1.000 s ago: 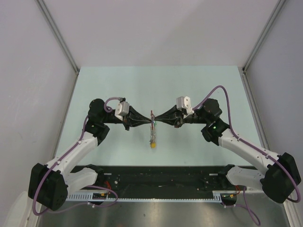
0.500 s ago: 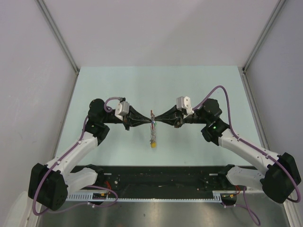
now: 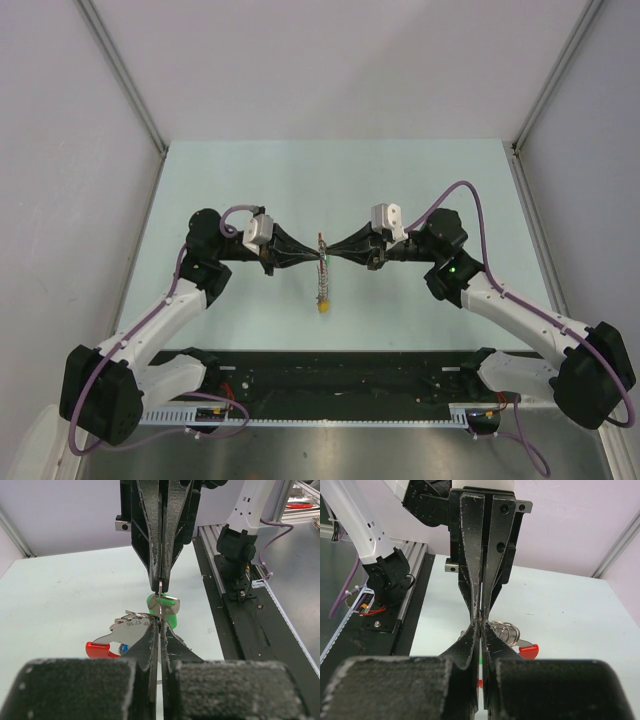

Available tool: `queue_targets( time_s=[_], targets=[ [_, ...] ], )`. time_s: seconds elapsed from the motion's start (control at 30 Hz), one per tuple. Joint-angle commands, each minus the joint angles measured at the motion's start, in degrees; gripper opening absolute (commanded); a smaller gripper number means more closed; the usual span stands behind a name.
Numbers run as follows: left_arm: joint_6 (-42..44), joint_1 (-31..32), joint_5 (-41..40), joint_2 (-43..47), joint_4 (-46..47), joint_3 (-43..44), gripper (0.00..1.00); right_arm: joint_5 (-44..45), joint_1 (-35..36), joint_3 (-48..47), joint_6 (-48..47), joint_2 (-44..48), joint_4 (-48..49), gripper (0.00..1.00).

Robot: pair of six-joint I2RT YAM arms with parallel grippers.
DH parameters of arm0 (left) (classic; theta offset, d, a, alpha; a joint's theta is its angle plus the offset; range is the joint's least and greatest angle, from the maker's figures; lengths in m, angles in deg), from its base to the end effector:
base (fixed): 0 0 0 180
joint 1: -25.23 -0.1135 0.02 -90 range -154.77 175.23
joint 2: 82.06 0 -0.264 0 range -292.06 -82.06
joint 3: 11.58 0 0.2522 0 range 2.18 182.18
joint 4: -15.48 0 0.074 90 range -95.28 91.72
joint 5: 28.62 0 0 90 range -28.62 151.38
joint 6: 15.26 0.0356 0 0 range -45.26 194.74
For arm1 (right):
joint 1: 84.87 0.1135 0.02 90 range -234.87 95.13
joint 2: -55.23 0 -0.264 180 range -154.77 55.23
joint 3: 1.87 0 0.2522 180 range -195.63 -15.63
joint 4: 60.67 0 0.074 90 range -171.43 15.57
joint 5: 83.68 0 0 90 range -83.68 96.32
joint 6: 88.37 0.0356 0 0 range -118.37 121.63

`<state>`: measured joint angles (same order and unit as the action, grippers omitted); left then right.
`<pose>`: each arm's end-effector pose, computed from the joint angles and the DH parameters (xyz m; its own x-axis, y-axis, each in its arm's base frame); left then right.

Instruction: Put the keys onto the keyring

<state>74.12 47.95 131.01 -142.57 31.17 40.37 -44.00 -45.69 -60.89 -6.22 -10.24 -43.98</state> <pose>0.1948 -0.1177 0.3165 0.1037 -0.0475 -0.9935 0.9937 -0.0387 0.1056 0.1813 0.1831 0.3425 0.2718 0.1090 -0.9562 -0.9624 0.0317 -0.2699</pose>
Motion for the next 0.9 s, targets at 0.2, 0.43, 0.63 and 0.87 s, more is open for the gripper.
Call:
queue_targets(
  time_s=[0.2, 0.43, 0.63, 0.87],
  targets=[
    [-1.1, -0.2, 0.2, 0.8, 2.4, 1.3, 0.00, 0.5, 0.4, -2.2, -1.4, -0.1, 0.3, 0.00],
    [-2.3, -0.2, 0.2, 0.7, 3.7, 1.1, 0.00, 0.8, 0.8, -2.2, -1.9, -0.3, -0.3, 0.00],
    [-3.2, -0.2, 0.3, 0.7, 4.6, 1.0, 0.00, 1.9, 1.2, -2.3, -3.1, -0.4, -1.8, 0.00],
    [-6.4, -0.2, 0.1, 0.4, 8.4, 0.4, 0.00, 2.6, 1.4, -2.3, -3.9, -0.5, -3.0, 0.00]
  ],
)
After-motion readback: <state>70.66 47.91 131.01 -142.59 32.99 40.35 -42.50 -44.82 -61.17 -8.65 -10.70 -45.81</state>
